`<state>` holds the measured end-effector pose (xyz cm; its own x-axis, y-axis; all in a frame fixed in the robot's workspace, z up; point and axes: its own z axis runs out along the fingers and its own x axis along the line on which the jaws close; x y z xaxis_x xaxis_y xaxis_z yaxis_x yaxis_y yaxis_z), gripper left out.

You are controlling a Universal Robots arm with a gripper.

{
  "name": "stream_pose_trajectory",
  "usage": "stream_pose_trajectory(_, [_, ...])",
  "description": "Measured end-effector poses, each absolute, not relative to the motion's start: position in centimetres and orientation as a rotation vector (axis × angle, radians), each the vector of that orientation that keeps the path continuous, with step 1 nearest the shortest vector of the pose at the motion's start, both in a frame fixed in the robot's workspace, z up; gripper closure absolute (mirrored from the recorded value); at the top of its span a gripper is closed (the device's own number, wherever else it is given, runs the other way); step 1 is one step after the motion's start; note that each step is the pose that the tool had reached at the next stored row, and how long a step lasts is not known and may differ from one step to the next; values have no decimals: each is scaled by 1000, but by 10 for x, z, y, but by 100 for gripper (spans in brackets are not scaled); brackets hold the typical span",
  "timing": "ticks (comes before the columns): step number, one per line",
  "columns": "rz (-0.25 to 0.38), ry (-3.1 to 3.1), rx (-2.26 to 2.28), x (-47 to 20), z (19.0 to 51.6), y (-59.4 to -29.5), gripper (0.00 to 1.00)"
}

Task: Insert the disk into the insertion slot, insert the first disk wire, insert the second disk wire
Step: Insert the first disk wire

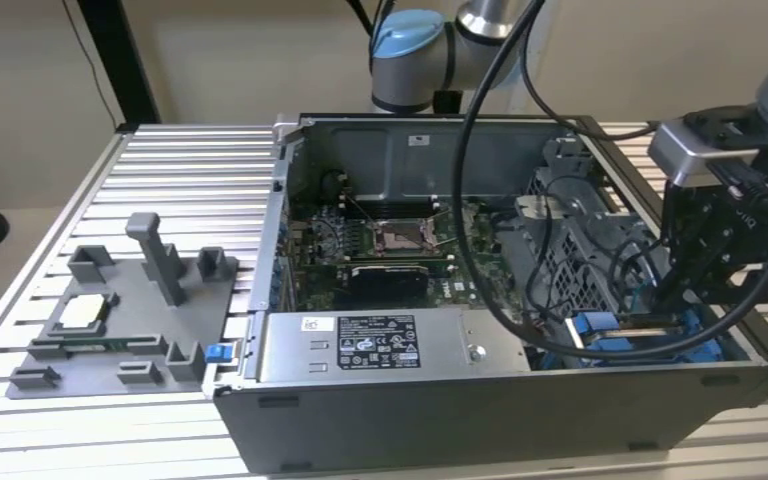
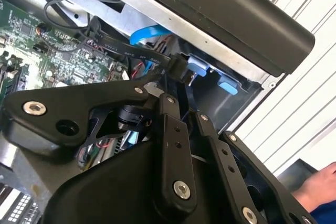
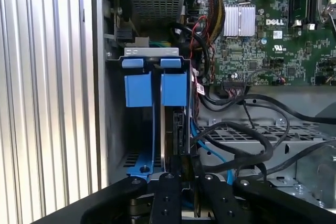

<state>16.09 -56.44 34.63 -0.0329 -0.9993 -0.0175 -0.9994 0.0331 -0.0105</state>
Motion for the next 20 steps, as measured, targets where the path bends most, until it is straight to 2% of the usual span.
stream_pose_trajectory(20, [-18, 2208, -2182, 154, 341, -565, 100])
